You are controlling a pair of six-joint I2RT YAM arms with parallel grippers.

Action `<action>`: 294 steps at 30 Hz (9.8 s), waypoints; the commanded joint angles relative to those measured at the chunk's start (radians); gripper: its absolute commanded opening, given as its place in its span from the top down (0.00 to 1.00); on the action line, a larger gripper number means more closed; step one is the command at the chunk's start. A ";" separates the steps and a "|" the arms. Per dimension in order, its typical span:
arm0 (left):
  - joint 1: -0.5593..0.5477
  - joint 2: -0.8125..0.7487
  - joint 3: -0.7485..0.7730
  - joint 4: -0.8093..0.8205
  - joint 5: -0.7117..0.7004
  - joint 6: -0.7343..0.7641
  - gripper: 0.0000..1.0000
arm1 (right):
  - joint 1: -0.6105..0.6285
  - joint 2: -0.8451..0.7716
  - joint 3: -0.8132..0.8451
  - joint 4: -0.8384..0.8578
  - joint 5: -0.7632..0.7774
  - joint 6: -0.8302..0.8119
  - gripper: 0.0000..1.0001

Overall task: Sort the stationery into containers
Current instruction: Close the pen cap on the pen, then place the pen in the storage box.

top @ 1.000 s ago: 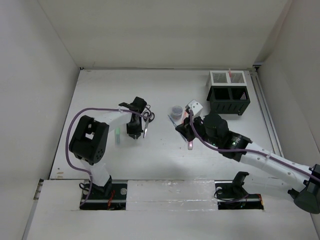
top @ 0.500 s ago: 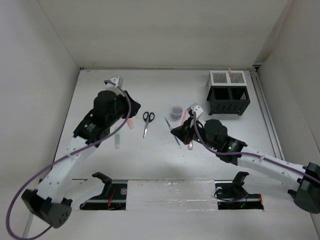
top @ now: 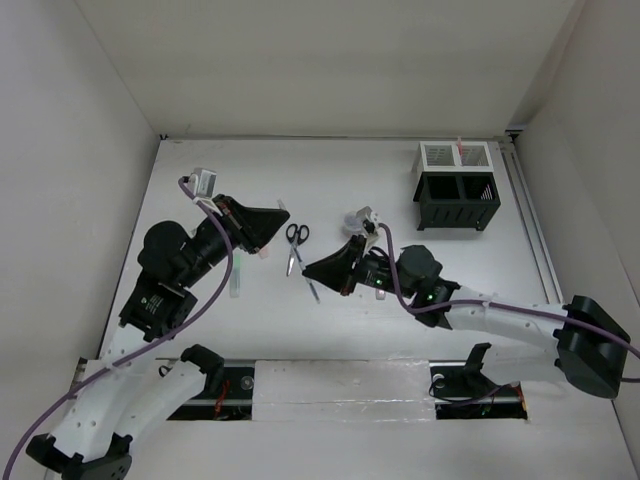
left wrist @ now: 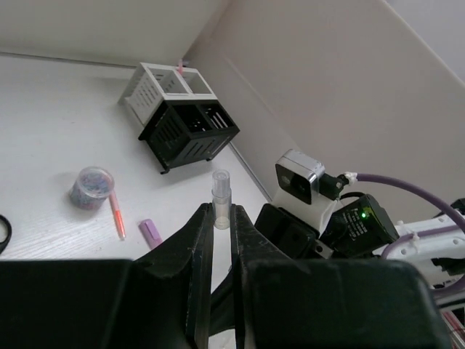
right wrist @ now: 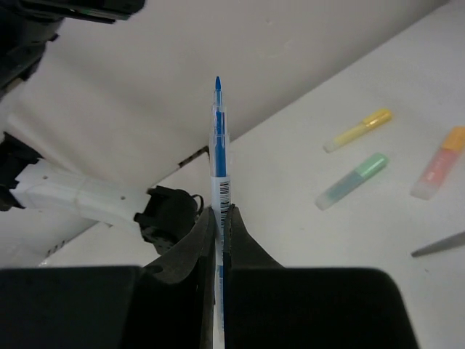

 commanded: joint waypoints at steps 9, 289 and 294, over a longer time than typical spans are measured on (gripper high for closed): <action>0.000 -0.038 -0.019 0.092 0.087 0.003 1.00 | 0.028 -0.010 0.092 0.155 -0.035 0.026 1.00; 0.000 -0.302 -0.066 -0.294 -0.479 0.250 0.00 | -1.257 0.784 0.723 -0.292 -0.273 -0.620 0.71; 0.000 -0.311 -0.066 -0.294 -0.479 0.250 0.00 | -1.257 0.763 0.693 -0.260 -0.287 -0.620 0.66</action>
